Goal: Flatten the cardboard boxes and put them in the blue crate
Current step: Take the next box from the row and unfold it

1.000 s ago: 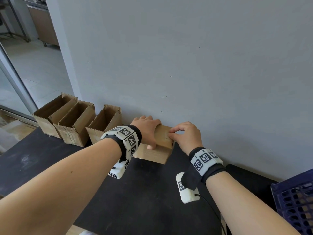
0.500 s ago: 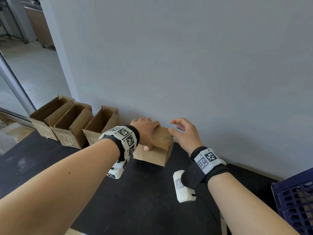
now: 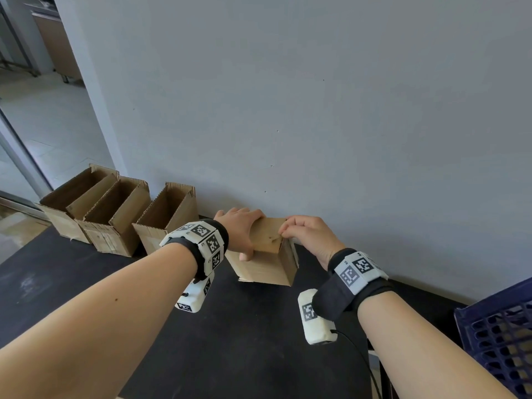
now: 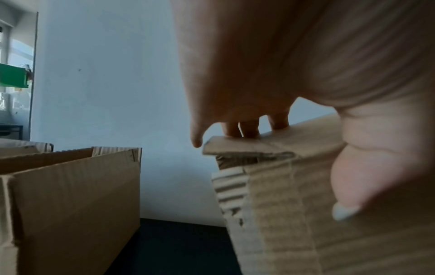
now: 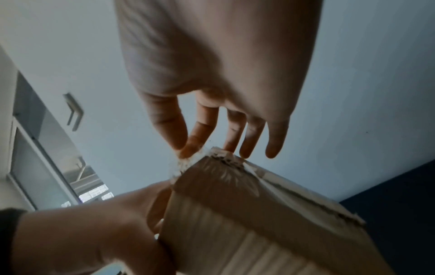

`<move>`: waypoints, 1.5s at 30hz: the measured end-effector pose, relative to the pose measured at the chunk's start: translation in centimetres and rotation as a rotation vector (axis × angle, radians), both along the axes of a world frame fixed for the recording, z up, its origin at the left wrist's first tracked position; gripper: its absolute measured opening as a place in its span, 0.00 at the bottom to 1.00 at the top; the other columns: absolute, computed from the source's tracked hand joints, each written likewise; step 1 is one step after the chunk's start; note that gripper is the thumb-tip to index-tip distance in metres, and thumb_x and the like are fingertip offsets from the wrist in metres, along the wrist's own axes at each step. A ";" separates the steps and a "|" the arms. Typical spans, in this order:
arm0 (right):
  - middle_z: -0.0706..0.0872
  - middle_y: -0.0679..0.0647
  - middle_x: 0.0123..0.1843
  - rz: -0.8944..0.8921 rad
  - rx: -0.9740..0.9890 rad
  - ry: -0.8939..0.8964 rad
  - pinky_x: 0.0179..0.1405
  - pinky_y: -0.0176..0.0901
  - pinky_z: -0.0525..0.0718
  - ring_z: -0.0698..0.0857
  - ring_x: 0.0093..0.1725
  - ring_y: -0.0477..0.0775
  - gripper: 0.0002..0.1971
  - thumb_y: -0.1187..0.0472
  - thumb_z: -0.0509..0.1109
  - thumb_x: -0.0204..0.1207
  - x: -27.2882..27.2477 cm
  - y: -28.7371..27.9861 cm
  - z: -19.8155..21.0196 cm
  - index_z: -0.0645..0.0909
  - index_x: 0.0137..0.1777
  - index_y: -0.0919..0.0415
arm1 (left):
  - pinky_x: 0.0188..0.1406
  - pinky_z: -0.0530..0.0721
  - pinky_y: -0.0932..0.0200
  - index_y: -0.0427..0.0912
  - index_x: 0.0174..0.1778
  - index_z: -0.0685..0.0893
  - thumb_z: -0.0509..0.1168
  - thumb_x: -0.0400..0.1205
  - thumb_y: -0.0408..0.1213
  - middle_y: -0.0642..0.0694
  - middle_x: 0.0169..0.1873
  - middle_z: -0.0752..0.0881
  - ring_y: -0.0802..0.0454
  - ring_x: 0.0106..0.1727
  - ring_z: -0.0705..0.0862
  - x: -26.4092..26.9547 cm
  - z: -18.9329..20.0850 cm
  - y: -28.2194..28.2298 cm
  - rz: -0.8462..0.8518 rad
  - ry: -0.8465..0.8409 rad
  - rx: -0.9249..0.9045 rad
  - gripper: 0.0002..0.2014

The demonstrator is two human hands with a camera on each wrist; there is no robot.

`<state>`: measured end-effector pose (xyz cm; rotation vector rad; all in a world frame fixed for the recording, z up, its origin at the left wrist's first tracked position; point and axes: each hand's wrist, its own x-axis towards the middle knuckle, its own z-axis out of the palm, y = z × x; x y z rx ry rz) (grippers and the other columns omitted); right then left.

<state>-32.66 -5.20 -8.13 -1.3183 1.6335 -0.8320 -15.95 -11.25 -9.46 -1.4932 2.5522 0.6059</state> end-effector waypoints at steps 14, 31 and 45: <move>0.85 0.53 0.43 -0.244 -0.123 0.251 0.42 0.39 0.75 0.82 0.44 0.51 0.15 0.56 0.80 0.65 -0.1 0.2 -1.5 0.75 0.28 0.51 | 0.63 0.73 0.46 0.49 0.66 0.68 0.78 0.62 0.41 0.52 0.55 0.76 0.47 0.58 0.77 0.6 -1.4 0.3 0.086 0.120 0.074 0.38; 0.88 0.57 0.44 -0.185 -0.048 -0.166 0.57 0.51 0.87 0.89 0.47 0.57 0.12 0.73 0.72 0.74 0.4 -0.4 -3.0 0.85 0.43 0.53 | 0.77 0.58 0.35 0.66 0.80 0.52 0.75 0.60 0.66 0.53 0.77 0.65 0.51 0.79 0.61 -0.6 -2.2 0.7 0.077 0.341 0.208 0.55; 0.87 0.55 0.38 -0.211 -0.092 -0.180 0.38 0.35 0.88 0.87 0.36 0.48 0.10 0.74 0.76 0.69 0.4 -1.1 -2.9 0.87 0.50 0.65 | 0.62 0.81 0.49 0.54 0.57 0.79 0.81 0.65 0.39 0.48 0.56 0.83 0.49 0.58 0.81 0.1 -1.6 -0.5 0.120 0.543 0.308 0.26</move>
